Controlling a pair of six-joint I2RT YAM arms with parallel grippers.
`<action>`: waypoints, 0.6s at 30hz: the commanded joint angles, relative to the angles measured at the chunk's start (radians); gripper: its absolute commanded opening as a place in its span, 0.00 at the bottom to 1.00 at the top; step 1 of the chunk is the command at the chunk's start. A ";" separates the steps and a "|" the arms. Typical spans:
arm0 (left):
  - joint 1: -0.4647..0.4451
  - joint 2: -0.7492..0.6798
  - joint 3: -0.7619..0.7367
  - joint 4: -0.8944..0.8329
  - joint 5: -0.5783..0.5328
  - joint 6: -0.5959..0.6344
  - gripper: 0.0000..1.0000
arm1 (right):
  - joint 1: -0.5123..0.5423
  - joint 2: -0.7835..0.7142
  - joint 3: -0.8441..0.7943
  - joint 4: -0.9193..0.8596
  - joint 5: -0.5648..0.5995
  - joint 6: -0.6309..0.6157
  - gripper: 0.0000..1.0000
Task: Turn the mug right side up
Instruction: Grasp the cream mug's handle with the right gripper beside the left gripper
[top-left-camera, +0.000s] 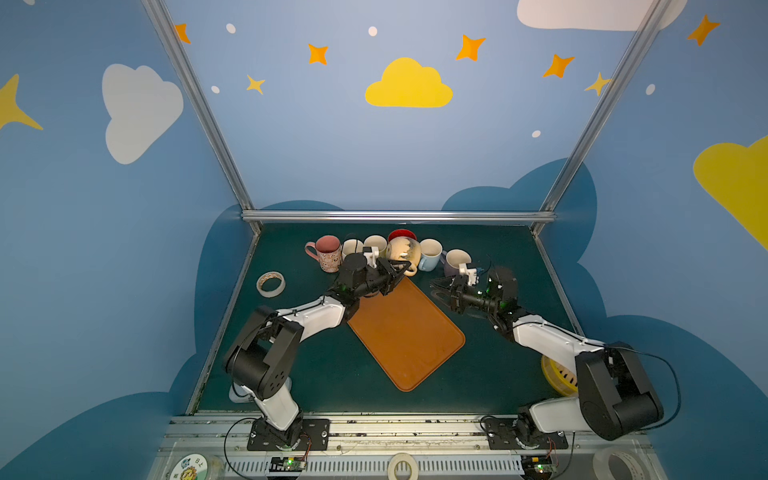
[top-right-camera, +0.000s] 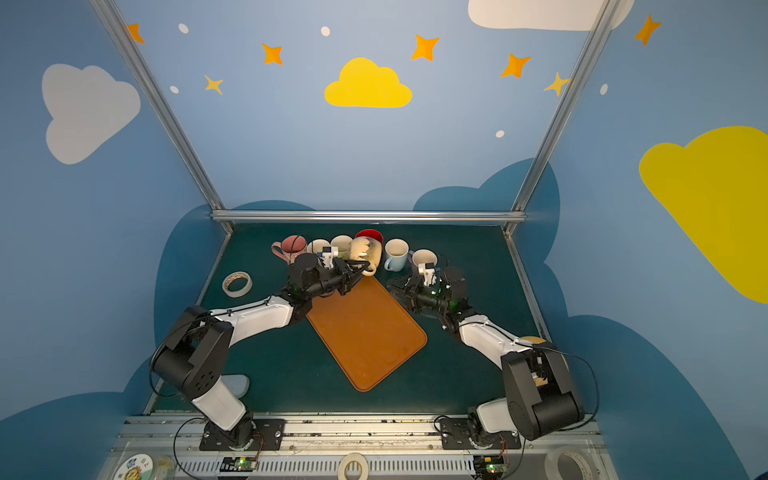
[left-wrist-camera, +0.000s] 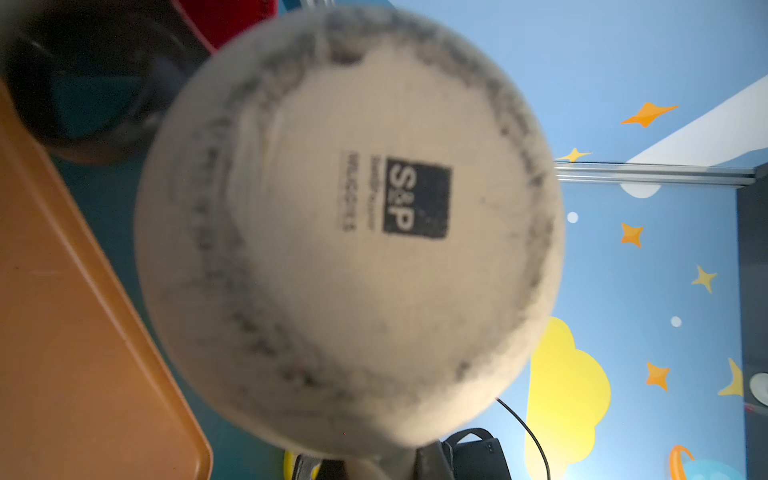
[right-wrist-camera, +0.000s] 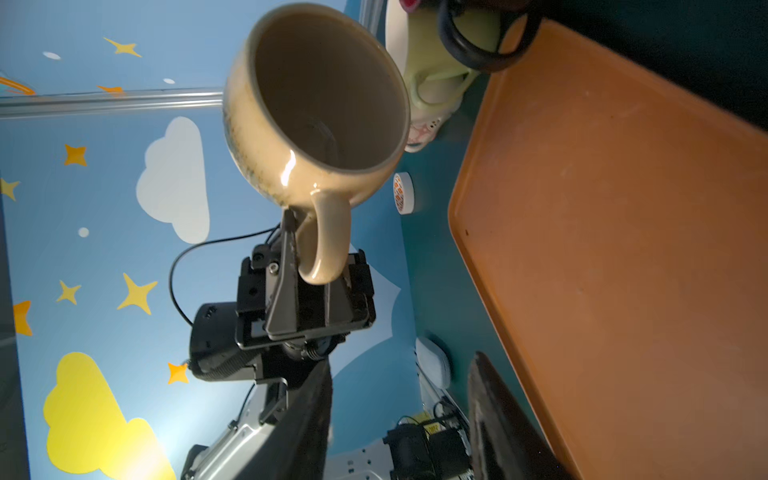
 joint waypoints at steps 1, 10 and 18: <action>0.003 0.004 0.058 0.236 0.020 -0.031 0.04 | -0.005 0.041 0.062 0.113 0.040 0.088 0.46; -0.001 0.074 0.107 0.404 0.021 -0.108 0.04 | 0.000 0.145 0.188 0.201 0.064 0.176 0.46; -0.009 0.113 0.153 0.455 0.026 -0.128 0.04 | 0.021 0.209 0.277 0.182 0.066 0.191 0.43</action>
